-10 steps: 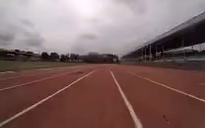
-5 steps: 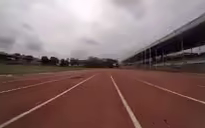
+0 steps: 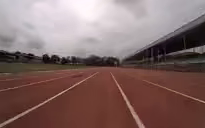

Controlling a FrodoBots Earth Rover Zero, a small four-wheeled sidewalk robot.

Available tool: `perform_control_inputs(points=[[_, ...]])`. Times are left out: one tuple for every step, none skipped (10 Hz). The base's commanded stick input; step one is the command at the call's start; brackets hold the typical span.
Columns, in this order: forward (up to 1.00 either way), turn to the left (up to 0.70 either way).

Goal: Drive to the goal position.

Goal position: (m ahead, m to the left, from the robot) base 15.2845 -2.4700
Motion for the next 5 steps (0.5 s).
perform_control_inputs(points=[[0.7,-0.08],[0.7,-0.08],[0.7,-0.09],[0.7,-0.1],[0.7,-0.1]])
